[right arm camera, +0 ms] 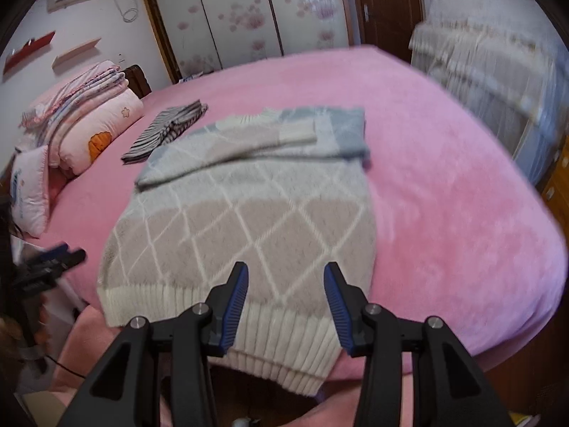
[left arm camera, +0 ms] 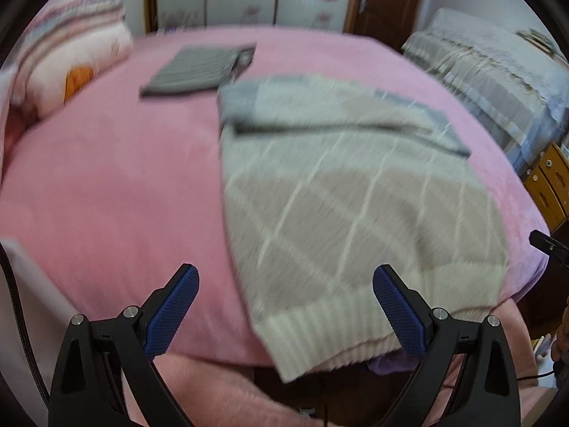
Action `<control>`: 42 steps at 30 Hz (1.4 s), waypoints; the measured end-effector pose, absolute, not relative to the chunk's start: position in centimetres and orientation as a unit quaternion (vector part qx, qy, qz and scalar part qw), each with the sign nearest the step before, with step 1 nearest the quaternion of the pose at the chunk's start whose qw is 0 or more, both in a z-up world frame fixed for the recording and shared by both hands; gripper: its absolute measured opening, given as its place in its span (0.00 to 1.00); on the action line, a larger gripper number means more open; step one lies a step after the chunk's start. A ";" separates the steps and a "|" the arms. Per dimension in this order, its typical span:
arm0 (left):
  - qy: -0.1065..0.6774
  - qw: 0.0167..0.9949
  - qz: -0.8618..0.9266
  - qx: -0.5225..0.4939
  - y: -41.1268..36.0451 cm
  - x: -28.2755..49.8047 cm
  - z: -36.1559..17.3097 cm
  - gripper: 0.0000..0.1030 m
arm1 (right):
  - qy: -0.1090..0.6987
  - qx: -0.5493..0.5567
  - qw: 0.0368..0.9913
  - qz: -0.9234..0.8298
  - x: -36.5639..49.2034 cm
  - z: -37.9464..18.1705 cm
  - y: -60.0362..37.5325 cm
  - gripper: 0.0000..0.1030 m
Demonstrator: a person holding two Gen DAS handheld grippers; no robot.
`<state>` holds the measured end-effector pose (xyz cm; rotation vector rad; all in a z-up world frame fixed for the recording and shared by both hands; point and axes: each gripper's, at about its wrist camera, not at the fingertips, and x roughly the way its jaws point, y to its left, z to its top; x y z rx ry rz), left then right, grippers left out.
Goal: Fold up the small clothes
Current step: 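Move both tools to the ribbed hem of the sweater, then grasp the hem with both tools and lift it toward the collar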
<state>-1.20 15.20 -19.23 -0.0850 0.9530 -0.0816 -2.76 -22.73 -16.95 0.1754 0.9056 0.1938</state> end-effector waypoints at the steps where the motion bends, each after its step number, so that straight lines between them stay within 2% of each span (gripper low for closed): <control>1: 0.472 0.880 -0.034 -0.045 15.6 -1.2 -20.2 0.95 | 0.444 0.088 0.887 0.092 -2.8 -17.6 -23.0 0.43; 8: 0.528 0.841 -0.049 -0.109 17.4 -1.1 -25.6 0.95 | 0.500 0.051 0.861 0.081 -4.1 -22.4 -23.7 0.43; 11: 0.537 0.826 -0.072 -0.155 18.3 -1.1 -27.1 0.88 | 0.519 0.074 0.847 0.084 -4.3 -24.0 -24.5 0.43; 25: 0.538 0.818 -0.099 -0.179 18.5 -1.5 -28.9 0.87 | 0.542 0.115 0.824 0.117 -2.3 -27.4 -24.9 0.43; 29: 0.537 0.816 -0.114 -0.182 17.9 -1.6 -28.8 0.72 | 0.539 0.126 0.824 0.124 -2.3 -27.5 -25.2 0.44; 30: 0.537 0.815 -0.118 -0.182 17.7 -1.6 -28.7 0.70 | 0.535 0.132 0.824 0.130 -2.4 -27.5 -25.3 0.43; 31: 0.537 0.814 -0.121 -0.182 17.5 -1.5 -28.7 0.69 | 0.534 0.136 0.824 0.136 -2.4 -27.4 -25.3 0.37; 32: 0.537 0.813 -0.125 -0.186 17.4 -1.7 -28.6 0.66 | 0.532 0.139 0.823 0.146 -2.4 -27.4 -25.3 0.26; 34: 0.537 0.810 -0.133 -0.194 17.3 -1.6 -28.6 0.60 | 0.531 0.138 0.821 0.159 -2.5 -27.4 -25.0 0.18; 35: 0.538 0.807 -0.141 -0.201 17.0 -1.5 -28.7 0.57 | 0.531 0.135 0.821 0.159 -2.5 -27.3 -24.8 0.18; 38: 0.542 0.800 -0.151 -0.207 16.7 -1.4 -29.0 0.57 | 0.535 0.138 0.818 0.162 -2.3 -27.5 -24.6 0.19; 42: 0.541 0.797 -0.159 -0.216 16.6 -1.4 -29.2 0.62 | 0.538 0.159 0.812 0.161 -2.1 -28.0 -25.1 0.19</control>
